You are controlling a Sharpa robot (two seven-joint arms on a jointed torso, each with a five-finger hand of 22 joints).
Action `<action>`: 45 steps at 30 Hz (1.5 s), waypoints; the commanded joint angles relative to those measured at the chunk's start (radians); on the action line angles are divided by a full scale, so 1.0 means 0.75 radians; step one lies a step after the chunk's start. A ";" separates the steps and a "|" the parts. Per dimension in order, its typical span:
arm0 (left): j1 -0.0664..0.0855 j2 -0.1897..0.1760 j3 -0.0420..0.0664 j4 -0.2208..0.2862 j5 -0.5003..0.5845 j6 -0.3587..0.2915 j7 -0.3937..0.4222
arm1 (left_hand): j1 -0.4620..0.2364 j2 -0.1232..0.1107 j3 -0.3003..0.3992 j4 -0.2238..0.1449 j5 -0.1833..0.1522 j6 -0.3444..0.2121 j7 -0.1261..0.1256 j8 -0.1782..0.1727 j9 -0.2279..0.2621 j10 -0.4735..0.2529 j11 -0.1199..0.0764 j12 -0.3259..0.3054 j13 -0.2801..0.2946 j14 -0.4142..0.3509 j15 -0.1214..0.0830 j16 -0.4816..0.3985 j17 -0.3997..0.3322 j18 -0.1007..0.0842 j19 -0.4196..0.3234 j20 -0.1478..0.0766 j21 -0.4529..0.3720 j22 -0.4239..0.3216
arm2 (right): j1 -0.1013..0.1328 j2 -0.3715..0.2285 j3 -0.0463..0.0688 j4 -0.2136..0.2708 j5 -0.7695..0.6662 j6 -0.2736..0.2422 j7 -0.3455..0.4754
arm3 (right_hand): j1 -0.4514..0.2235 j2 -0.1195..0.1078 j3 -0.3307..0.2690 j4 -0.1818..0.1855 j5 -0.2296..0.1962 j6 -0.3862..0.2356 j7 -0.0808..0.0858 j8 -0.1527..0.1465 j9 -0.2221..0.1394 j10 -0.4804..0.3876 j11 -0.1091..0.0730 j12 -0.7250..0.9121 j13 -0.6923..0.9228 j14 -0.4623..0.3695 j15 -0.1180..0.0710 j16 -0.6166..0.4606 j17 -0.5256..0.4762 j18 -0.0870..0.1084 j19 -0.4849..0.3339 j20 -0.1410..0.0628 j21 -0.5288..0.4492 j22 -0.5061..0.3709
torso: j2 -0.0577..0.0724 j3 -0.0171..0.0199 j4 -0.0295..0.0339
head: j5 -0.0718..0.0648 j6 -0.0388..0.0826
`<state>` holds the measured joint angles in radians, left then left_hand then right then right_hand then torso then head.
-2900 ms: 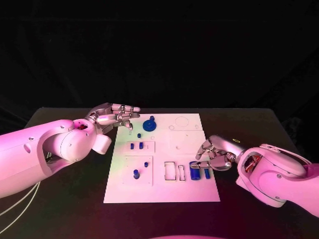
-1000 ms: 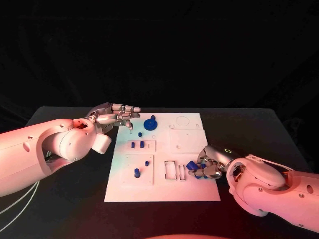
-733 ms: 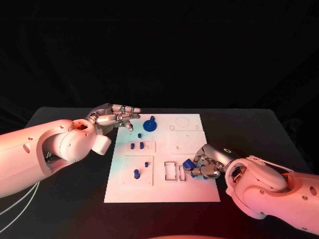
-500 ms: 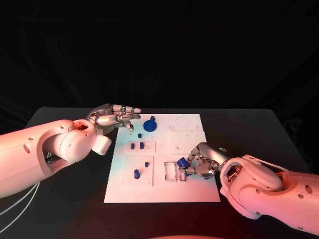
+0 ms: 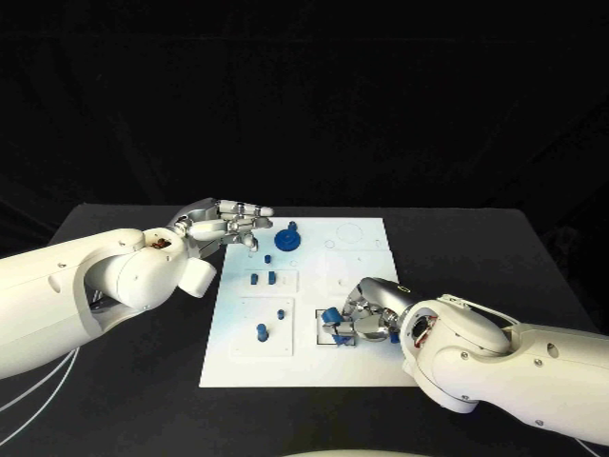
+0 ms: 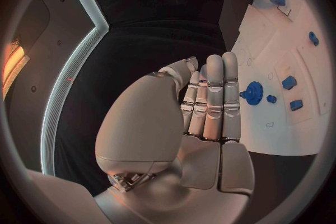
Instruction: Assemble the parts on the task board
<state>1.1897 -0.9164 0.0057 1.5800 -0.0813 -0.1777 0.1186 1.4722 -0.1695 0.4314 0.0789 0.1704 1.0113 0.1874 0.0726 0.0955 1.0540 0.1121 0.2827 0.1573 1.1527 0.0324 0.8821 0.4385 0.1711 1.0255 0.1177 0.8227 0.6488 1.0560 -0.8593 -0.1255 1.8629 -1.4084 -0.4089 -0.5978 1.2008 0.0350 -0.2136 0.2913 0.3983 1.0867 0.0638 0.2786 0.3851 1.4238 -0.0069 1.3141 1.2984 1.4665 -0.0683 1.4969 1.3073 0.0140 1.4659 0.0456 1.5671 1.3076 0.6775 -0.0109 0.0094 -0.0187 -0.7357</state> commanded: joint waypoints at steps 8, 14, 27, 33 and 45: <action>0.001 -0.001 0.001 0.005 0.006 0.025 0.004 | -0.006 0.011 -0.010 0.001 0.002 0.001 -0.005 0.005 -0.001 -0.010 0.002 0.007 0.001 -0.008 -0.002 -0.008 -0.002 0.018 -0.008 -0.001 -0.007 -0.002 | -0.005 0.036 0.000 -0.031 0.000 0.070 -0.003 | -0.100 -0.002 -0.072 0.001 -0.173 0.001 -0.005 0.008 0.034 -0.006 -0.008 -0.028 -0.010 0.099 -0.009 -0.003 0.154 -0.019 0.140 -0.012 0.005 0.351 | -0.001 0.0014 -0.0029 | 0.005 -0.001; 0.001 -0.002 0.001 0.005 0.006 0.026 0.003 | -0.006 0.011 -0.010 0.001 0.002 0.001 -0.005 0.005 -0.001 -0.010 0.002 0.007 0.001 -0.008 -0.002 -0.008 -0.002 0.018 -0.008 -0.001 -0.007 -0.002 | -0.005 0.040 0.000 -0.038 -0.026 0.053 -0.016 | -0.196 -0.057 -0.070 0.004 -0.341 -0.009 -0.004 0.010 0.060 -0.016 -0.004 -0.059 -0.029 0.097 -0.008 -0.009 0.145 -0.019 0.140 -0.011 0.005 0.351 | -0.001 0.0014 -0.0029 | 0.004 -0.001; 0.001 -0.008 0.001 0.005 0.006 0.026 -0.001 | -0.006 0.011 -0.010 0.001 0.002 0.001 -0.005 0.005 -0.001 -0.010 0.002 0.007 0.001 -0.008 -0.002 -0.008 -0.002 0.018 -0.008 -0.001 -0.007 -0.002 | -0.007 0.002 0.000 0.018 -0.082 0.027 -0.013 | -0.308 -0.143 0.065 0.005 -0.369 -0.019 -0.002 0.010 0.092 -0.020 -0.005 -0.080 -0.037 0.096 -0.006 -0.015 0.138 -0.018 0.138 -0.009 0.001 0.350 | -0.001 0.0015 -0.0022 | 0.002 -0.004; 0.001 -0.013 0.001 0.005 0.006 0.025 -0.002 | -0.006 0.011 -0.010 0.001 0.002 0.001 -0.005 0.005 -0.001 -0.010 0.002 0.007 0.001 -0.008 -0.002 -0.008 -0.002 0.018 -0.008 -0.001 -0.007 -0.002 | -0.009 -0.039 0.000 0.057 -0.106 0.026 -0.013 | -0.267 -0.123 0.080 0.001 -0.291 -0.007 -0.008 0.020 0.106 -0.001 -0.010 -0.047 -0.001 0.097 -0.010 -0.012 0.144 -0.019 0.140 -0.012 0.005 0.351 | -0.001 0.0015 -0.0045 | 0.003 -0.005; 0.000 -0.009 0.000 0.003 0.006 0.029 -0.002 | -0.006 0.011 -0.010 0.001 0.002 0.001 -0.005 0.005 -0.001 -0.010 0.002 0.007 0.001 -0.008 -0.002 -0.008 -0.002 0.018 -0.008 -0.001 -0.007 -0.002 | -0.012 -0.038 0.000 0.052 -0.109 0.044 -0.013 | -0.062 -0.036 0.107 -0.023 -0.199 0.010 -0.022 0.046 0.138 0.016 -0.023 -0.023 0.031 0.100 -0.021 -0.005 0.158 -0.019 0.140 -0.022 0.005 0.351 | -0.001 0.0019 -0.0001 | -0.002 -0.001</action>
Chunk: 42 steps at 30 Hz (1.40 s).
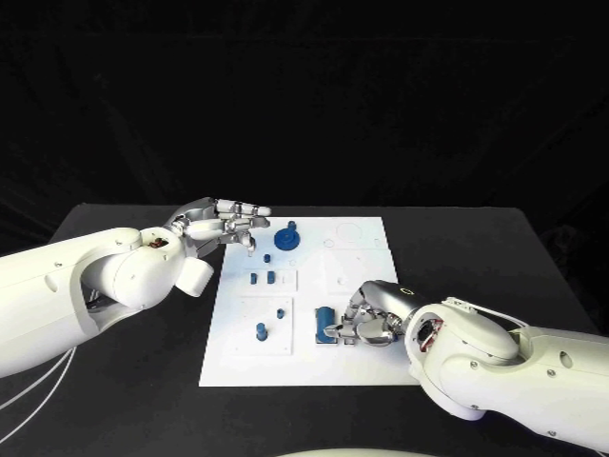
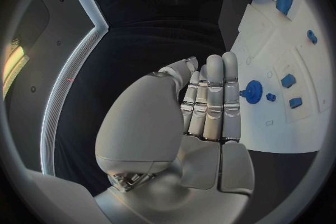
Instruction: Assemble the parts on the task board
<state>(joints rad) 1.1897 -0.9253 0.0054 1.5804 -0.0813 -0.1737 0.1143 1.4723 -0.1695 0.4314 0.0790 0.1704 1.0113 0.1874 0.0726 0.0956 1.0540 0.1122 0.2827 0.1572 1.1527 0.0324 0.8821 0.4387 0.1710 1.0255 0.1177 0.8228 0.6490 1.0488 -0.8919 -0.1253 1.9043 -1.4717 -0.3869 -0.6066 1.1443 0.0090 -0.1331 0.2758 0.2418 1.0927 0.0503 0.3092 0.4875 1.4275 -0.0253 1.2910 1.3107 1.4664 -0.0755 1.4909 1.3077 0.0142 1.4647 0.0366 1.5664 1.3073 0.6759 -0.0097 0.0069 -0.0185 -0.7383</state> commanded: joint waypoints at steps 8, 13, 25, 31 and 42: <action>0.000 0.002 0.000 0.003 0.006 0.023 0.002 | -0.006 0.011 -0.010 0.001 0.002 0.001 -0.005 0.005 -0.001 -0.010 0.002 0.007 0.001 -0.008 -0.002 -0.008 -0.002 0.018 -0.008 -0.001 -0.007 -0.002 | -0.010 0.030 0.000 -0.037 -0.019 0.046 -0.005 | 0.050 0.005 -0.009 -0.003 0.037 0.002 -0.007 0.011 0.010 0.016 0.000 0.014 0.024 0.101 -0.013 0.005 0.161 -0.019 0.142 -0.012 0.006 0.351 | 0.002 -0.0021 0.0026 | -0.002 0.001; 0.000 0.000 0.000 0.003 0.006 0.023 0.000 | -0.006 0.011 -0.010 0.001 0.002 0.001 -0.005 0.005 -0.001 -0.010 0.002 0.007 0.001 -0.008 -0.002 -0.008 -0.002 0.018 -0.008 -0.001 -0.007 -0.002 | -0.012 0.036 0.000 -0.050 -0.023 0.059 -0.006 | 0.092 0.006 -0.013 -0.017 0.038 0.001 -0.007 0.015 0.016 0.018 -0.001 0.016 0.029 0.101 -0.014 0.005 0.161 -0.019 0.142 -0.013 0.006 0.351 | 0.001 -0.0015 0.0021 | -0.001 -0.001; 0.000 -0.002 0.000 0.003 0.006 0.023 -0.002 | -0.007 0.014 -0.012 0.002 0.003 0.002 -0.005 0.006 -0.001 -0.013 0.002 0.009 0.001 -0.009 -0.002 -0.008 -0.005 0.019 -0.008 -0.001 -0.010 -0.004 | -0.013 0.023 0.000 -0.040 -0.044 0.023 0.004 | 0.169 -0.001 -0.023 -0.052 0.005 -0.003 -0.008 0.019 0.025 0.020 -0.003 0.018 0.036 0.100 -0.015 0.003 0.159 -0.019 0.142 -0.014 0.006 0.351 | 0.000 -0.0007 0.0002 | -0.003 0.000; 0.000 -0.001 -0.001 0.001 0.006 0.022 -0.002 | -0.007 0.014 -0.012 0.002 0.003 0.002 -0.005 0.006 -0.001 -0.013 0.002 0.009 0.001 -0.009 -0.002 -0.008 -0.005 0.019 -0.008 -0.001 -0.010 -0.004 | -0.006 -0.035 0.001 -0.012 0.005 -0.076 0.066 | 0.176 0.012 -0.029 -0.045 0.029 -0.024 0.000 0.005 0.020 0.010 0.004 0.001 0.024 0.097 -0.012 -0.003 0.148 -0.019 0.141 -0.013 0.006 0.351 | -0.001 -0.0003 0.0005 | -0.007 0.004; 0.000 0.002 -0.005 -0.003 0.006 0.021 -0.001 | -0.007 0.014 -0.012 0.002 0.003 0.002 -0.005 0.006 -0.001 -0.013 0.002 0.009 0.001 -0.009 -0.002 -0.008 -0.005 0.019 -0.008 -0.001 -0.010 -0.004 | 0.041 -0.215 0.002 0.018 0.064 -0.044 0.141 | 0.241 0.037 -0.030 -0.058 0.051 -0.057 0.026 -0.074 -0.026 0.004 0.025 -0.014 0.020 0.098 0.007 -0.003 0.151 -0.019 0.142 0.004 0.006 0.351 | -0.003 -0.0016 -0.0052 | -0.032 0.009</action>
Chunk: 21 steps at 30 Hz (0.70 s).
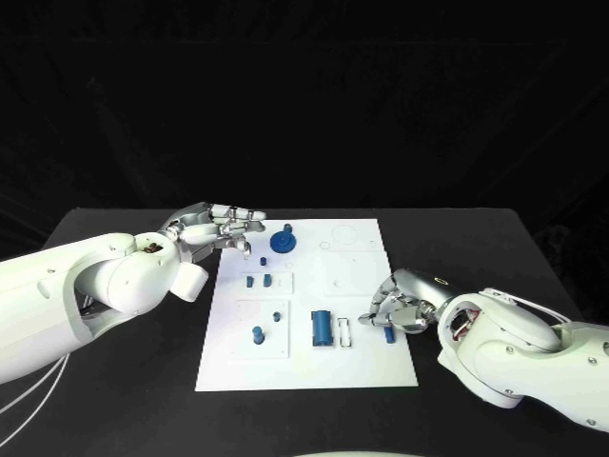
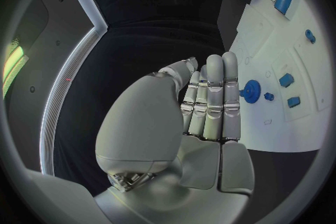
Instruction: Assemble the parts on the task board
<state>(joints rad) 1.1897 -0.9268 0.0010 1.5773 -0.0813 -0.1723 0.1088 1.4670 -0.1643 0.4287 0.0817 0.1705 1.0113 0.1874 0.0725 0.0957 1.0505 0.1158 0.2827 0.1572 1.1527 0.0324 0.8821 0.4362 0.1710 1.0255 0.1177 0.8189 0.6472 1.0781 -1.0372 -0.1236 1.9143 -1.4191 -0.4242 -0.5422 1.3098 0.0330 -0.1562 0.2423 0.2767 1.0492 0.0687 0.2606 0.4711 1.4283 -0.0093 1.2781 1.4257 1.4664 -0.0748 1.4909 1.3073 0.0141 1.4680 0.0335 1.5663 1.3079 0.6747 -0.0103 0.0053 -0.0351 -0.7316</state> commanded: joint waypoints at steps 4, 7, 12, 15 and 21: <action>0.000 0.004 -0.001 0.004 0.006 0.019 0.007 | 0.000 0.007 -0.008 -0.002 0.003 0.002 -0.005 0.006 -0.001 -0.008 -0.003 0.009 0.001 -0.009 -0.002 -0.008 -0.001 0.019 -0.008 -0.001 -0.005 -0.001 | 0.004 -0.076 -0.002 0.001 -0.064 0.013 0.044 | 0.040 0.006 0.006 -0.021 -0.021 0.021 -0.003 -0.013 -0.010 0.003 0.001 0.003 -0.132 0.099 0.005 -0.001 0.154 -0.019 0.137 0.009 0.006 0.351 | -0.001 -0.0020 -0.0069 | -0.019 -0.001; 0.000 0.005 -0.001 0.004 0.006 0.019 0.007 | 0.000 0.007 -0.008 -0.002 0.003 0.002 -0.005 0.006 -0.001 -0.008 -0.003 0.009 0.001 -0.009 -0.002 -0.008 -0.001 0.019 -0.008 -0.001 -0.005 -0.001 | 0.002 -0.104 -0.003 -0.001 -0.094 0.014 0.034 | 0.036 0.003 0.002 -0.017 -0.029 0.030 -0.003 -0.014 -0.011 0.004 0.001 0.003 -0.131 0.099 0.005 -0.001 0.155 -0.019 0.137 0.009 0.006 0.351 | -0.002 -0.0002 -0.0072 | -0.024 0.000; 0.000 0.007 -0.002 0.003 0.006 0.021 0.007 | 0.000 0.007 -0.008 -0.002 0.003 0.002 -0.005 0.006 -0.001 -0.008 -0.003 0.009 0.001 -0.009 -0.002 -0.008 -0.001 0.019 -0.008 -0.001 -0.005 -0.001 | -0.007 -0.119 -0.006 -0.007 -0.114 0.025 0.018 | 0.031 -0.002 -0.003 -0.012 -0.038 0.040 -0.005 -0.014 -0.012 0.005 0.000 0.003 -0.131 0.099 0.004 0.000 0.157 -0.019 0.137 0.009 0.006 0.351 | -0.001 -0.0016 -0.0028 | -0.032 0.002; 0.000 0.007 -0.002 0.003 0.006 0.023 0.007 | 0.000 0.009 -0.009 -0.002 0.003 0.003 -0.005 0.007 -0.001 -0.009 -0.003 0.010 0.001 -0.009 -0.002 -0.008 -0.003 0.019 -0.008 0.000 -0.006 -0.002 | -0.021 -0.111 -0.007 -0.017 -0.121 0.030 0.003 | 0.027 -0.003 -0.006 -0.007 -0.040 0.046 -0.006 -0.014 -0.012 0.004 -0.001 0.001 -0.132 0.099 0.003 0.000 0.157 -0.019 0.137 0.009 0.006 0.351 | -0.001 -0.0013 -0.0011 | -0.037 0.001; 0.000 0.007 -0.003 0.003 0.006 0.024 0.006 | 0.000 0.009 -0.009 -0.002 0.003 0.003 -0.005 0.007 -0.001 -0.009 -0.003 0.010 0.001 -0.009 -0.002 -0.008 -0.003 0.019 -0.008 0.000 -0.006 -0.002 | -0.047 -0.087 -0.008 -0.041 -0.124 0.043 -0.017 | 0.020 -0.004 -0.010 0.001 -0.043 0.053 -0.008 -0.014 -0.012 0.003 -0.003 -0.003 -0.134 0.099 0.002 -0.001 0.156 -0.019 0.137 0.008 0.006 0.351 | 0.000 -0.0018 -0.0013 | -0.035 0.004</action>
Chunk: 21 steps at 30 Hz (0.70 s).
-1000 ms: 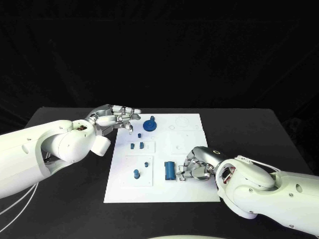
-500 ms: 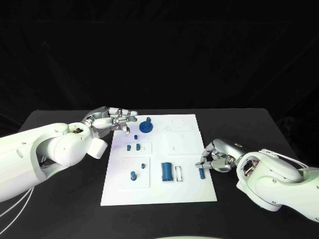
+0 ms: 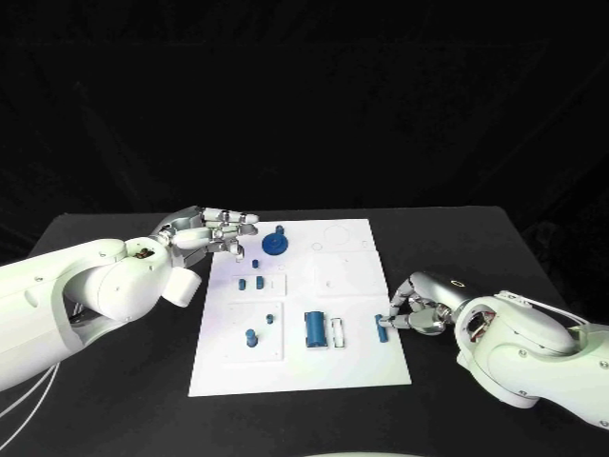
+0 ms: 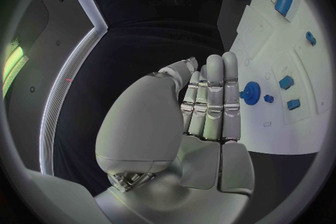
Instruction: Assemble the parts on the task board
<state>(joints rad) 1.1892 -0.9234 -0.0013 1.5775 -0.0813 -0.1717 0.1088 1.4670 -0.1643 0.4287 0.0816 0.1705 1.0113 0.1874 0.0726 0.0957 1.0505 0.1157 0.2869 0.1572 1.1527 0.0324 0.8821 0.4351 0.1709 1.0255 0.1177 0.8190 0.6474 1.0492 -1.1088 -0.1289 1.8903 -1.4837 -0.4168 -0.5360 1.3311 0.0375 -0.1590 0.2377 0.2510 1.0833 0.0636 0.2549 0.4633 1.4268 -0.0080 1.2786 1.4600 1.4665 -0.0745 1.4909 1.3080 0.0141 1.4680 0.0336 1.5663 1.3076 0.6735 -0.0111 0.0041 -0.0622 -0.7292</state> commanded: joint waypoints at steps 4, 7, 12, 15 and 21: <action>0.000 0.001 0.001 0.003 0.006 0.023 0.006 | 0.000 0.009 -0.009 -0.002 0.003 0.003 -0.005 0.007 -0.001 -0.009 -0.003 0.005 0.001 -0.009 -0.002 -0.008 -0.001 0.019 -0.008 0.000 -0.006 -0.002 | -0.022 0.025 -0.002 -0.022 -0.038 0.038 -0.032 | -0.011 -0.010 -0.008 0.008 -0.009 0.009 -0.001 -0.006 -0.001 0.005 -0.005 -0.005 -0.181 0.099 0.002 -0.001 0.155 -0.019 0.137 0.008 0.006 0.351 | 0.002 -0.0010 -0.0006 | 0.002 -0.003; 0.000 0.000 0.000 0.004 0.006 0.023 0.006 | 0.000 0.009 -0.009 -0.002 0.003 0.003 -0.005 0.007 -0.001 -0.009 -0.003 0.005 0.001 -0.009 -0.002 -0.008 -0.001 0.019 -0.008 0.000 -0.006 -0.002 | -0.029 0.040 -0.003 -0.028 -0.041 0.038 -0.034 | -0.013 -0.012 -0.009 0.011 -0.009 0.010 -0.002 -0.007 -0.001 0.005 -0.005 -0.006 -0.182 0.098 0.002 -0.002 0.153 -0.019 0.137 0.007 0.006 0.351 | 0.001 -0.0011 -0.0018 | 0.004 -0.004; 0.000 -0.001 0.000 0.006 0.006 0.024 0.006 | 0.000 0.009 -0.009 -0.002 0.003 0.003 -0.005 0.007 -0.001 -0.009 -0.003 0.005 0.001 -0.009 -0.002 -0.008 -0.001 0.019 -0.008 0.000 -0.006 -0.002 | -0.037 0.059 -0.003 -0.039 -0.052 0.047 -0.038 | -0.014 -0.013 -0.010 0.011 -0.009 0.011 -0.002 -0.007 -0.001 0.006 -0.005 -0.004 -0.180 0.099 0.002 -0.001 0.154 -0.019 0.137 0.007 0.006 0.351 | 0.002 -0.0003 -0.0003 | 0.004 -0.006; 0.000 -0.002 0.000 0.006 0.006 0.024 0.006 | 0.000 0.009 -0.009 -0.002 0.003 0.003 -0.005 0.007 -0.001 -0.009 -0.003 0.005 0.001 -0.009 -0.002 -0.008 -0.001 0.019 -0.008 0.000 -0.006 -0.002 | -0.043 0.070 -0.003 -0.049 -0.066 0.065 -0.042 | -0.010 -0.014 -0.010 0.010 -0.009 0.014 -0.004 -0.006 -0.001 0.006 -0.006 -0.003 -0.179 0.099 0.001 -0.001 0.155 -0.019 0.137 0.007 0.006 0.351 | 0.001 -0.0008 0.0000 | 0.004 -0.007; 0.000 -0.004 0.000 0.010 0.006 0.024 0.006 | 0.000 0.009 -0.009 -0.002 0.003 0.003 -0.005 0.007 -0.001 -0.009 -0.003 0.005 0.001 -0.009 -0.002 -0.008 -0.001 0.019 -0.008 0.000 -0.006 -0.002 | -0.065 0.097 -0.004 -0.067 -0.112 0.109 -0.057 | 0.012 -0.020 -0.006 -0.001 -0.008 0.018 -0.007 -0.008 0.000 0.006 -0.010 -0.004 -0.178 0.098 -0.002 -0.001 0.154 -0.019 0.137 0.005 0.006 0.351 | 0.001 -0.0014 -0.0002 | 0.003 -0.008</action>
<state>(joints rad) 1.1891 -0.9271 -0.0015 1.5809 -0.0813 -0.1705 0.1084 1.4671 -0.1643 0.4288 0.0816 0.1705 1.0113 0.1874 0.0726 0.0957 1.0505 0.1157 0.2868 0.1572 1.1527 0.0324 0.8821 0.4352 0.1709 1.0255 0.1177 0.8191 0.6465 1.0132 -1.0420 -0.1234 1.8462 -1.5296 -0.3964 -0.5582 1.3330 0.0216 -0.1652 0.2439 0.2471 1.0937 0.0571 0.2550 0.4680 1.4284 -0.0097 1.2796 1.4593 1.4665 -0.0746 1.4910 1.3078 0.0142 1.4679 0.0337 1.5663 1.3075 0.6744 -0.0119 0.0037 -0.0590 -0.7364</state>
